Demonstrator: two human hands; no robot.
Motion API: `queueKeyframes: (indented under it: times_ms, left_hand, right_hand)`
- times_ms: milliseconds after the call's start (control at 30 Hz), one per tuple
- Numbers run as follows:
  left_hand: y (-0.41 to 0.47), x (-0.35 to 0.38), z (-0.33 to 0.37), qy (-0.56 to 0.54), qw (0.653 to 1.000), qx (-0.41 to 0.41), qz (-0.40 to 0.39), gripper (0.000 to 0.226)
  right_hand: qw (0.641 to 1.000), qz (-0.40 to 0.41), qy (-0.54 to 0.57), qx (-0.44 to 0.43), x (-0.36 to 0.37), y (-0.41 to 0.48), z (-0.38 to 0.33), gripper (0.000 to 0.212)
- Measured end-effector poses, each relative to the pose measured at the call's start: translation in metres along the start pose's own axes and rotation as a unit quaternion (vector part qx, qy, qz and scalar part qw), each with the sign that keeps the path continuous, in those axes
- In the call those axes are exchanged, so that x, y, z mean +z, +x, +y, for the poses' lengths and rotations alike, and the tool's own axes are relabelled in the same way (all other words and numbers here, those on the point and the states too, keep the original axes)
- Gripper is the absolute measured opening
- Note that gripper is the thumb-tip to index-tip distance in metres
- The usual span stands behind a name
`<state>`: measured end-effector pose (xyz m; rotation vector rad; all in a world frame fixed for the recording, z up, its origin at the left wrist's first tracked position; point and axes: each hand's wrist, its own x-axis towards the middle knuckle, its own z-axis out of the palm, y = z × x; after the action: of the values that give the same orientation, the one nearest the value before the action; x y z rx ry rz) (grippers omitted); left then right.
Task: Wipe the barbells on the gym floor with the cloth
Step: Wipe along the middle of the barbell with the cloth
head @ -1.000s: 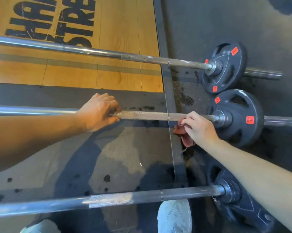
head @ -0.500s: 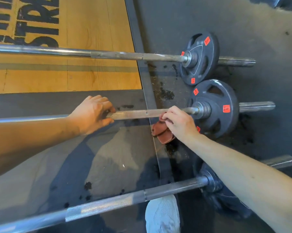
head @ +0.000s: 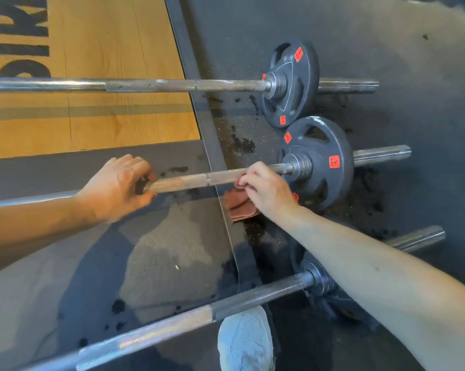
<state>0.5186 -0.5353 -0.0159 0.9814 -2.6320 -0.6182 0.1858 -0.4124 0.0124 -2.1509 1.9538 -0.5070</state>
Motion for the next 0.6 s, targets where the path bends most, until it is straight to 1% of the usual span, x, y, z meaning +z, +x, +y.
queueKeyframes:
  times_ms: [33, 67, 133, 200, 233, 267, 333, 400, 467, 533, 567, 600]
  left_hand:
    - [0.0, 0.0, 0.0, -0.001, 1.0, -0.001, 0.0, 0.035]
    - [-0.001, 0.0, 0.0, -0.003, 1.0, -0.003, 0.001, 0.036]
    - [-0.002, 0.001, -0.001, -0.004, 1.0, -0.001, 0.003, 0.036]
    - [-0.002, 0.0, -0.002, -0.005, 1.0, 0.003, 0.003, 0.036]
    - [-0.001, -0.001, -0.002, -0.006, 1.0, 0.005, 0.001, 0.036]
    - [-0.001, -0.001, -0.002, -0.006, 1.0, 0.006, 0.0, 0.035]
    - [-0.001, 0.0, -0.002, -0.007, 1.0, 0.007, 0.005, 0.034]
    - [-0.001, 0.0, -0.003, -0.008, 1.0, 0.008, 0.005, 0.034]
    - [0.0, 0.0, -0.002, -0.006, 1.0, 0.005, 0.005, 0.033]
    - [0.0, -0.002, -0.003, -0.002, 1.0, 0.004, 0.007, 0.031]
    - [0.0, -0.003, -0.002, 0.002, 1.0, 0.006, 0.003, 0.032]
    - [-0.001, -0.004, -0.003, 0.01, 1.0, 0.009, -0.001, 0.034]
  right_hand:
    - [0.999, 0.008, 0.004, 0.036, -0.012, -0.005, 0.009, 0.011]
    - [0.996, 0.016, 0.013, 0.09, -0.021, -0.01, 0.019, 0.011]
    - [0.977, 0.041, 0.011, 0.21, -0.033, -0.013, 0.033, 0.012]
    - [0.961, 0.072, -0.021, 0.265, -0.035, -0.012, 0.034, 0.018]
    - [0.956, 0.086, -0.015, 0.279, -0.034, -0.012, 0.028, 0.019]
    - [0.954, 0.083, 0.006, 0.288, -0.029, -0.011, 0.019, 0.02]
    - [0.96, 0.073, 0.061, 0.264, -0.01, -0.009, -0.005, 0.02]
    - [0.969, 0.09, 0.114, 0.202, 0.015, -0.001, -0.043, 0.02]
    - [0.978, 0.06, 0.137, 0.144, 0.027, 0.008, -0.07, 0.021]
    - [0.988, 0.034, 0.119, 0.091, 0.022, 0.013, -0.06, 0.02]
    - [0.99, 0.035, 0.104, 0.085, 0.011, 0.014, -0.05, 0.021]
    - [0.99, 0.05, 0.081, 0.101, 0.0, 0.014, -0.034, 0.022]
